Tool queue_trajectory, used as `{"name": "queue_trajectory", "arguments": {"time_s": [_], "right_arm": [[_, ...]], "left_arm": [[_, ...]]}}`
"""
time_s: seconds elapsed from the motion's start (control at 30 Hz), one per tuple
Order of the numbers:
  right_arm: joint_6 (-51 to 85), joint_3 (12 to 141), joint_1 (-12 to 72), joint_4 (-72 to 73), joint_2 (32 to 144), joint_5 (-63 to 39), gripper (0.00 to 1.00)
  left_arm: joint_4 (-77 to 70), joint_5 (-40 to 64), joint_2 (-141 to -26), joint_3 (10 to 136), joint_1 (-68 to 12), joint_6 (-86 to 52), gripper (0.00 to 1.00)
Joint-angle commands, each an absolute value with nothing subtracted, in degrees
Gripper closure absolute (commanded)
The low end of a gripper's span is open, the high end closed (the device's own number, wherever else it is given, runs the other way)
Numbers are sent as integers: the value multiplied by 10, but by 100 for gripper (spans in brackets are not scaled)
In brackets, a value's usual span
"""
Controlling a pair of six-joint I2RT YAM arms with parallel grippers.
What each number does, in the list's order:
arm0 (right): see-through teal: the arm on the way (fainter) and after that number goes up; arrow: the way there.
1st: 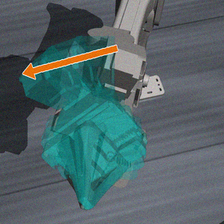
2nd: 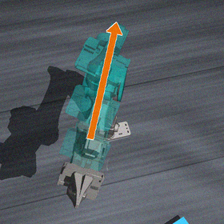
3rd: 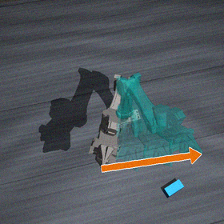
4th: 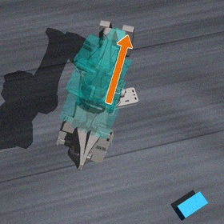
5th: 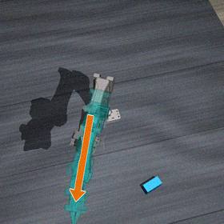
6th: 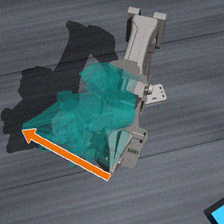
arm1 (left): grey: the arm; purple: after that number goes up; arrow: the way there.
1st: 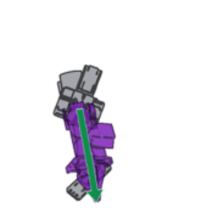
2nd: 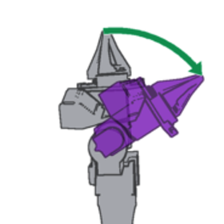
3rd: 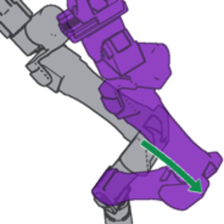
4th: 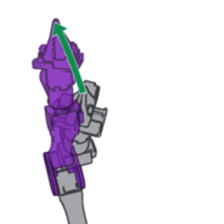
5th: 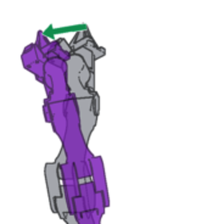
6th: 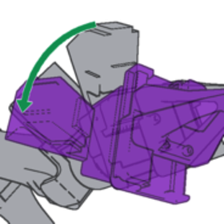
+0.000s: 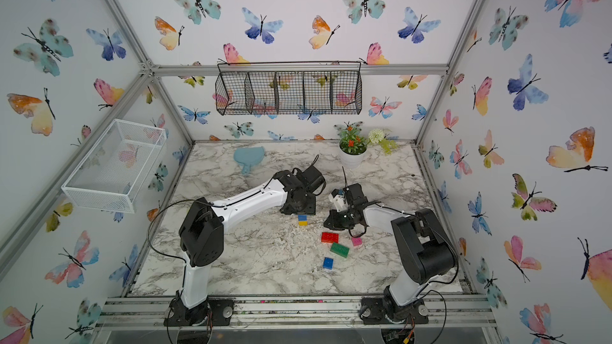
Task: Assemble a spoon with lego
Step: Assemble the lego brick with the lego brick.
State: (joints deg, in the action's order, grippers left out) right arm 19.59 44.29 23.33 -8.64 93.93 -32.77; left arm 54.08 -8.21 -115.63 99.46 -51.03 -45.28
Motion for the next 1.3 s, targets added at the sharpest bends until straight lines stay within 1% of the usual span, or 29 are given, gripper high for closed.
{"name": "queue_trajectory", "arguments": {"time_s": [0.0, 0.63, 1.07, 1.2, 1.27], "right_arm": [[184, 435, 230, -93, 927, -334, 93], [175, 440, 228, -96, 933, -341, 94], [170, 443, 228, -95, 936, -349, 95], [170, 446, 228, -95, 939, -355, 95], [170, 446, 228, -93, 940, -358, 95]], "left_arm": [[559, -87, -1160, 973, -512, -455, 59], [553, -104, -1148, 916, -524, -474, 60], [543, -94, -1153, 909, -525, -474, 62], [542, -91, -1148, 895, -524, -466, 66], [542, -88, -1147, 886, -523, -462, 67]]}}
